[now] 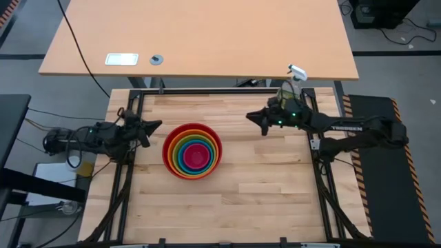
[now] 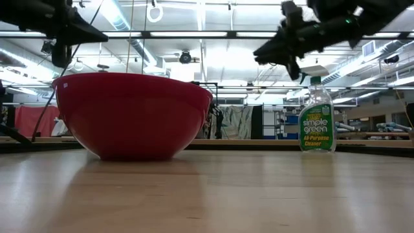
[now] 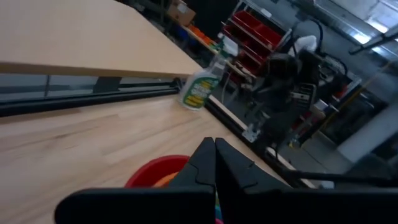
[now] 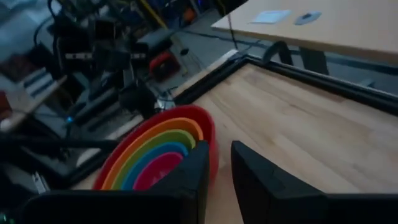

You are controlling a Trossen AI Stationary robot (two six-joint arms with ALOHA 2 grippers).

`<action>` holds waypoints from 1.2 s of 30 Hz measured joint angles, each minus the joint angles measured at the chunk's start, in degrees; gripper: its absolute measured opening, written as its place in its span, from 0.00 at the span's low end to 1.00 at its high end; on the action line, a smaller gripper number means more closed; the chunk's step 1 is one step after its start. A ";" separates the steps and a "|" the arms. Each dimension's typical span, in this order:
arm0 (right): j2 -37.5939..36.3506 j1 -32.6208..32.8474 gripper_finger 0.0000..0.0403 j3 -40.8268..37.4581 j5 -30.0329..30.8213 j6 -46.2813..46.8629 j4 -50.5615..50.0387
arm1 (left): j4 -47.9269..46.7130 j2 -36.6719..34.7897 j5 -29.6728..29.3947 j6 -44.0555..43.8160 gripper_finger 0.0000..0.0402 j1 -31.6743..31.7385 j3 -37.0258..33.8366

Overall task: Nest bowls inside each other
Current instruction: Return to Home Position

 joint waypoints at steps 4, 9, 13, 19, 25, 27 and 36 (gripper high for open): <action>-3.75 -2.09 0.19 -7.18 -0.23 4.07 4.99 | 1.14 -1.99 0.43 -0.78 0.01 1.73 -2.65; -6.13 -4.27 0.19 -14.40 -2.32 8.78 11.05 | 3.50 -3.23 0.98 -2.98 0.00 3.12 -6.53; -7.31 -5.79 0.19 -18.52 -3.69 11.48 15.20 | 8.89 -3.67 1.83 -4.34 0.00 4.17 -9.89; -8.90 -8.81 0.19 -24.90 -5.87 15.72 22.19 | 12.21 -3.64 2.12 -7.91 0.00 4.85 -14.19; -10.99 -11.66 0.19 -30.62 -7.44 19.87 27.86 | 12.83 -3.63 2.16 -9.34 0.00 4.85 -15.61; -11.50 -12.34 0.19 -32.47 -7.43 20.98 29.00 | 12.81 -3.62 2.16 -9.30 0.00 4.85 -15.61; -12.05 -15.84 0.19 -33.49 -10.12 21.22 29.05 | 11.93 -3.62 2.16 -9.28 0.00 4.85 -15.61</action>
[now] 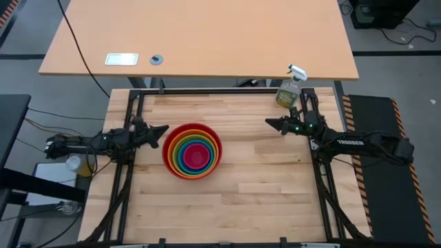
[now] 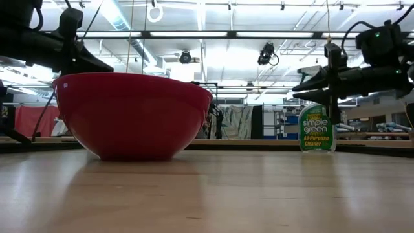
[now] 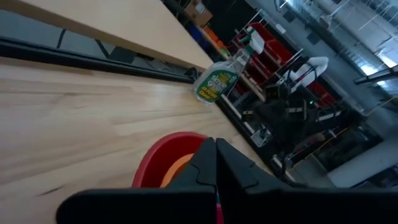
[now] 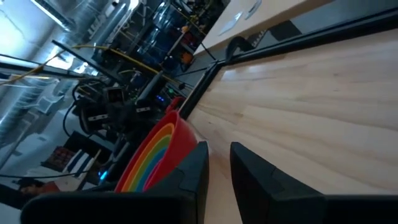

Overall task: Nest bowls inside each other
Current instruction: Return to Home Position

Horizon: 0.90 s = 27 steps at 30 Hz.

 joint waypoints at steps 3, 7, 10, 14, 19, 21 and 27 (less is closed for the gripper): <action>0.00 -1.64 0.19 0.00 -2.30 0.14 0.02 | -1.42 0.00 -0.02 0.12 0.00 -0.02 0.00; 0.02 -2.25 0.19 0.00 -1.75 -0.10 0.01 | -2.50 -0.01 -0.20 -0.13 0.00 0.00 -1.01; 0.02 -2.26 0.19 0.00 2.63 -0.28 0.01 | -1.06 0.02 -0.59 -1.33 0.00 -0.02 -3.72; 0.04 -2.28 0.19 0.00 4.47 -1.53 -0.05 | 0.15 1.32 -4.86 -1.30 0.00 -0.02 -4.20; 0.15 -2.25 0.19 0.00 4.33 -15.95 -0.50 | -0.80 1.27 -5.94 -1.20 0.02 -0.02 -4.11; 0.15 -2.26 0.19 0.00 4.35 -26.47 -1.16 | -0.87 1.31 -5.73 1.04 0.03 -0.07 -4.11; 0.15 -2.25 0.19 0.00 4.77 -53.23 -2.20 | -1.00 1.29 -5.75 22.69 0.04 -0.07 -4.09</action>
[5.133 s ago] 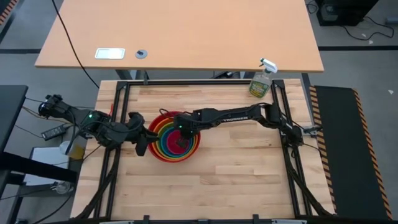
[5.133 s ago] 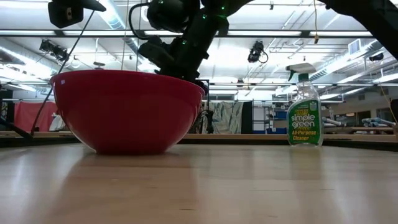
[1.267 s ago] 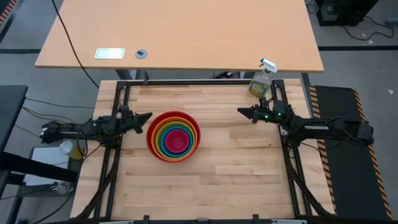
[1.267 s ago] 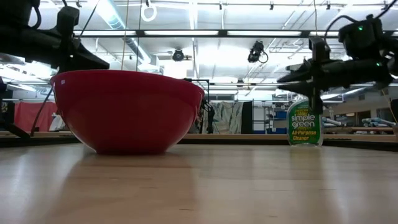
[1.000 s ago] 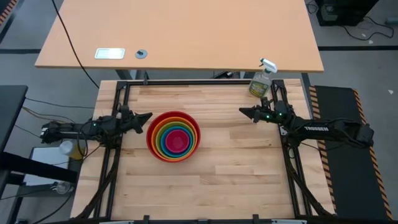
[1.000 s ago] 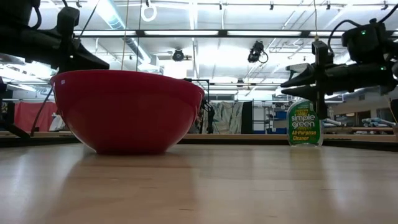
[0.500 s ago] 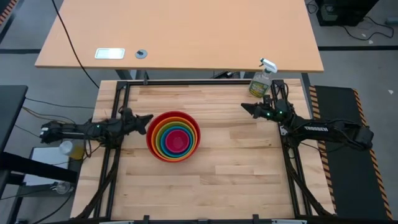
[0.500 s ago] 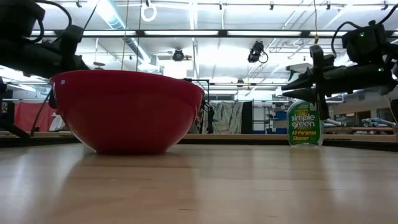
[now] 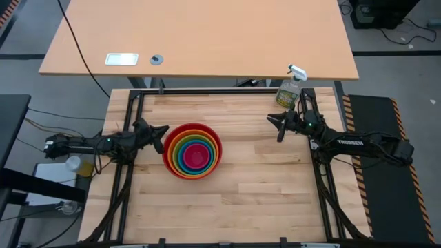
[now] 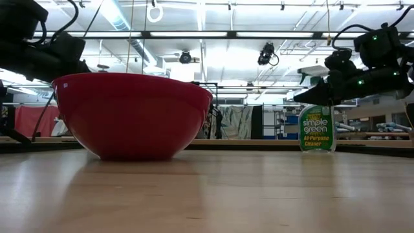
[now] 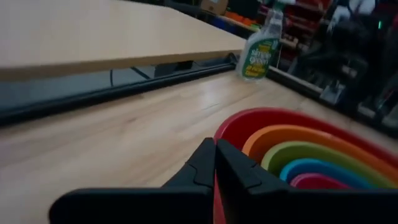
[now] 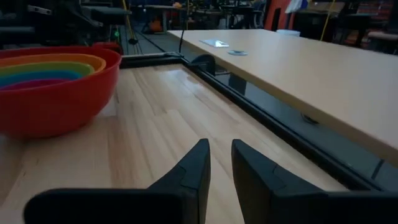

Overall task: Nest bowls inside each other
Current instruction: Return to Home Position

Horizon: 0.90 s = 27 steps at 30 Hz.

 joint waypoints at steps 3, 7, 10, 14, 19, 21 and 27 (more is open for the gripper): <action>0.00 0.00 0.19 0.00 0.00 -1.06 0.02 | -0.02 0.00 0.02 3.95 0.04 0.00 0.00; 0.00 0.00 0.19 0.00 0.00 -1.05 0.02 | -0.06 0.00 0.04 4.59 0.04 0.00 0.00; 0.00 0.00 0.19 0.00 0.00 -1.05 0.02 | -0.07 0.00 0.09 4.61 0.04 0.00 0.00; 0.00 0.00 0.19 0.00 0.00 -1.05 0.02 | -0.11 0.00 0.09 4.59 0.05 0.00 0.00; 0.00 0.00 0.19 0.00 0.00 -1.05 0.02 | -0.13 0.00 0.11 4.59 0.05 0.00 0.00; 0.00 0.00 0.19 0.00 -0.01 -1.03 0.02 | -0.13 0.00 0.11 4.59 0.05 0.00 0.00; 0.00 0.00 0.19 0.00 -0.02 -1.03 0.02 | -0.15 0.00 0.11 4.59 0.05 0.00 0.00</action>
